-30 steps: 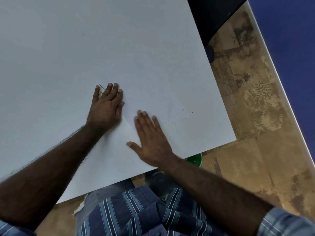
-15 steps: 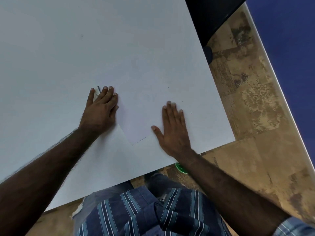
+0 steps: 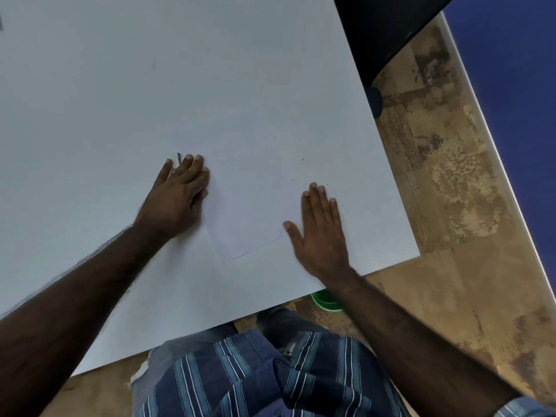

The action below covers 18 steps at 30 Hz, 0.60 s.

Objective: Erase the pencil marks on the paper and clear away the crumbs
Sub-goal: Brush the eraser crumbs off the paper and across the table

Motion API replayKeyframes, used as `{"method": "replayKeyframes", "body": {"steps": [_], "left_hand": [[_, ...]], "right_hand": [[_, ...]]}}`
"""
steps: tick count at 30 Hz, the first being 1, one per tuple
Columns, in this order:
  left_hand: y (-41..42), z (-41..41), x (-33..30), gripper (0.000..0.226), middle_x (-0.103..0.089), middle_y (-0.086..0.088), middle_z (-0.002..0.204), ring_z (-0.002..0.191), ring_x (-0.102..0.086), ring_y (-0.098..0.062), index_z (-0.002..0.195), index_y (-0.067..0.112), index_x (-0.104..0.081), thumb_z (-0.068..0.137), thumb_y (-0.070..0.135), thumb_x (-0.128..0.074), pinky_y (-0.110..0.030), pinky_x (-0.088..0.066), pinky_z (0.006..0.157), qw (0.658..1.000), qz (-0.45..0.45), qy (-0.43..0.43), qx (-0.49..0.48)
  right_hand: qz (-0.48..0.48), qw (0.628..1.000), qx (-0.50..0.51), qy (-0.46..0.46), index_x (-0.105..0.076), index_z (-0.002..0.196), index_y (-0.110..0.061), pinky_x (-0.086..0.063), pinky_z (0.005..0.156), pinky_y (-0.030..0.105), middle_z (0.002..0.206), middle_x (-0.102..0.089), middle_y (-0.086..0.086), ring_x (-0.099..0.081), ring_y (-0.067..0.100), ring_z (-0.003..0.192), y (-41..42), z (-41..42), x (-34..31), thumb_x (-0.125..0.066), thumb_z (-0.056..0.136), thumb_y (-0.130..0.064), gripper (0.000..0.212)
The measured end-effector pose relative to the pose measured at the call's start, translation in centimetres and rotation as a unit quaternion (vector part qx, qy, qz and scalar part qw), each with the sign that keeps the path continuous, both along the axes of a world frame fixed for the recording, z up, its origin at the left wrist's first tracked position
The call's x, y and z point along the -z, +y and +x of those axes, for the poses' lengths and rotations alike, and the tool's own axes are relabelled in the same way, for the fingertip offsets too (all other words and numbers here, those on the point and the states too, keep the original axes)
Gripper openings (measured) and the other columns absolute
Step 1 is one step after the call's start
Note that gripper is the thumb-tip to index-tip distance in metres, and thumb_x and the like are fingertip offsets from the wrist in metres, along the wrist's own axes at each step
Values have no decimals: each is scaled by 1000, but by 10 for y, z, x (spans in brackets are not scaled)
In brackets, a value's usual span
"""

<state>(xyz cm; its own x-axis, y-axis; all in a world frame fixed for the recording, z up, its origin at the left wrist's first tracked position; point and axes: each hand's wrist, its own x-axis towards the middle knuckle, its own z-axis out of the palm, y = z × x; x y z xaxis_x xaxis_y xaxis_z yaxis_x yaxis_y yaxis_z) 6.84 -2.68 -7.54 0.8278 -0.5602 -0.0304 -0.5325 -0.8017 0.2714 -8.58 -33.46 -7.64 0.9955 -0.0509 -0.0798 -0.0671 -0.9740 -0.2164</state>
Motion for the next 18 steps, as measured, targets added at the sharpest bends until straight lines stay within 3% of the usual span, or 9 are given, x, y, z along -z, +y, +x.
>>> {"method": "replayKeyframes", "body": {"steps": [4, 9, 12, 14, 18], "left_hand": [[3, 5, -4, 42, -44, -20, 159, 149, -39, -39, 140, 1, -56, 100, 13, -57, -52, -31, 120, 997, -50, -46, -40], [1, 15, -18, 45, -59, -17, 143, 129, -52, -43, 135, 7, -62, 95, 26, -67, -50, -40, 106, 967, -55, -12, -250], [6, 23, -14, 29, -67, -16, 122, 113, -57, -44, 120, 5, -68, 96, 20, -63, -44, -46, 95, 971, -62, -3, -231], [10, 27, -13, 18, -66, -15, 102, 99, -59, -42, 102, 7, -69, 99, 18, -56, -38, -45, 78, 972, -72, -19, -221], [13, 31, -16, 25, -58, -13, 81, 80, -57, -39, 80, 8, -61, 99, 19, -52, -35, -39, 69, 972, -88, -16, -219]], "right_hand": [[52, 998, 9, -42, -30, 166, -5, -12, 135, 45, 177, -16, 11, -8, 22, 165, -1, -4, -8, -35, 113, -54, 72], [119, 989, 12, -85, -48, 157, -5, -26, 131, 43, 170, -36, 10, -26, 21, 162, 20, -7, -14, -49, 112, -41, 58], [115, 987, -14, -111, -59, 148, -3, -35, 126, 47, 162, -49, 12, -40, 25, 155, 25, -8, -8, -58, 109, -32, 48], [119, 985, -28, -122, -64, 143, -2, -39, 124, 48, 157, -55, 13, -46, 26, 151, 24, -9, -6, -63, 107, -27, 44], [145, 981, -16, -129, -68, 139, -5, -42, 122, 45, 152, -61, 10, -52, 24, 146, 21, -7, -11, -67, 105, -25, 39]]}}
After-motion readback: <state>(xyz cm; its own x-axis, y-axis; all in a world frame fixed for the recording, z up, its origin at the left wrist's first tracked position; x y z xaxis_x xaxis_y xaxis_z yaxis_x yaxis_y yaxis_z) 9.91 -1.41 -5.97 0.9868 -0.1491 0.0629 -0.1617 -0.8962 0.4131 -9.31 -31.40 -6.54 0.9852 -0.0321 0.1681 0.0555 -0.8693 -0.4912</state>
